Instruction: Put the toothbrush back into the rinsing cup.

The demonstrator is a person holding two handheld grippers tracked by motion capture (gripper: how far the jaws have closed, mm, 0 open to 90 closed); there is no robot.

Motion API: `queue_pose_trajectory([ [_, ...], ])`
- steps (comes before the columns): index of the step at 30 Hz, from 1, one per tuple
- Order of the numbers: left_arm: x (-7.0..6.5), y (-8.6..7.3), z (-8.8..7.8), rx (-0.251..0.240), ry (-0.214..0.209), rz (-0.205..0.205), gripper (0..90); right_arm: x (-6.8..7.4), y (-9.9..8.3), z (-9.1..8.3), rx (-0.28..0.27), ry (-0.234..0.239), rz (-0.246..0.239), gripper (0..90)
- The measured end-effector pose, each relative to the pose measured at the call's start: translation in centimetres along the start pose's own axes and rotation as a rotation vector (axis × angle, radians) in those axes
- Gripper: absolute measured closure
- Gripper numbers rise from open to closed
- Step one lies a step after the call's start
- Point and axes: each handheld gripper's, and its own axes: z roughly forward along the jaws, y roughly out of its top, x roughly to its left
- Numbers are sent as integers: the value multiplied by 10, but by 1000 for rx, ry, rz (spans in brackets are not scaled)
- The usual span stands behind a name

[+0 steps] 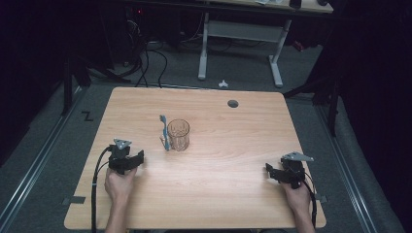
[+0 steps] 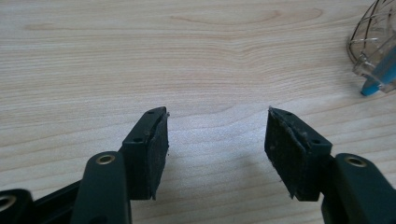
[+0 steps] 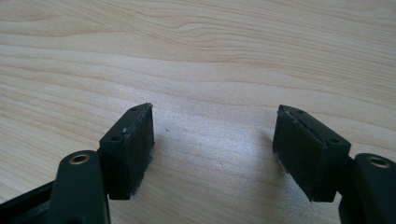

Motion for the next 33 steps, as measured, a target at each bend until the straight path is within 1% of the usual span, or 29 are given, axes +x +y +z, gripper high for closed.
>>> queue_pose_trajectory([
  [6, -2, -1, 4, 7, 19, 11, 397, 0, 0, 0, 0, 0, 0, 296],
  [17, -5, -2, 8, 22, 37, 29, 394, 0, 0, 0, 0, 0, 0, 296],
  [23, -5, -2, 9, 18, 31, 28, 391, 0, 0, 0, 0, 0, -1, 296],
  [28, -5, -3, 11, 2, 18, 27, 371, 0, 0, 0, 0, 0, -1, 296],
  [29, -5, -4, 12, -12, 16, 25, 363, 0, 0, 0, 0, 0, 1, 296],
  [33, -5, -5, 12, -15, 16, 21, 359, 0, 0, 0, 0, 0, 0, 296],
])
